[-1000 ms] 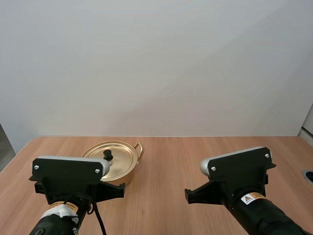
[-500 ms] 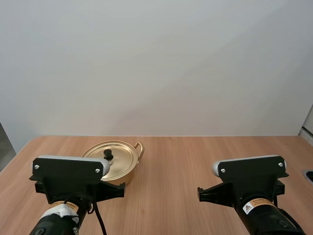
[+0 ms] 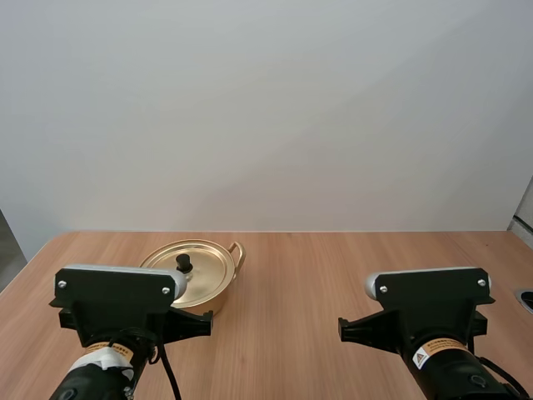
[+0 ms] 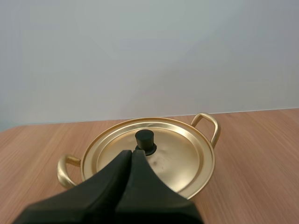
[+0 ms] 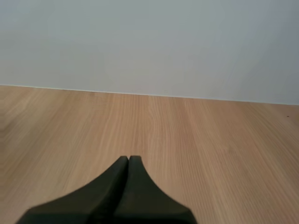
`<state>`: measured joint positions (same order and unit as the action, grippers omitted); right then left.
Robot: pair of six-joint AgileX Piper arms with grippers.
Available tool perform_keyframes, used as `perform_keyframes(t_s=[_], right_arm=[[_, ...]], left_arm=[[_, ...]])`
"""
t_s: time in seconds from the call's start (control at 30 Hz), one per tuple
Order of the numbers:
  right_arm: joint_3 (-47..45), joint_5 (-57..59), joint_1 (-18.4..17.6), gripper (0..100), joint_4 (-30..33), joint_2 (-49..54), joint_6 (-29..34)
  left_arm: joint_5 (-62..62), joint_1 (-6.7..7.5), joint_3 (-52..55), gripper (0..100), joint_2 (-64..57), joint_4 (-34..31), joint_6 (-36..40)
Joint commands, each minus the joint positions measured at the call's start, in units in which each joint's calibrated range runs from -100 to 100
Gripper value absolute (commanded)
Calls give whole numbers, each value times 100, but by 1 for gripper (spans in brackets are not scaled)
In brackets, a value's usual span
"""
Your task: Open the pot, put the car inside, and close it
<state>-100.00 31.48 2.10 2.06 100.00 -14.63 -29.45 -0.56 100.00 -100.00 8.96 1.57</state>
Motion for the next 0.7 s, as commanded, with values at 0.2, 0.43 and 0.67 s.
perform_keyframes(t_s=[0.2, 0.43, 0.67], right_arm=[[0, 27, -126, 0, -23, 0, -23], [0, -6, -126, 0, -49, 0, 8], [0, -6, -126, 0, 186, 0, 8]], left_arm=[[5, -4, 0, 0, 0, -6, 7], [5, -4, 0, 0, 0, -6, 7], [5, -4, 0, 0, 0, -6, 7]])
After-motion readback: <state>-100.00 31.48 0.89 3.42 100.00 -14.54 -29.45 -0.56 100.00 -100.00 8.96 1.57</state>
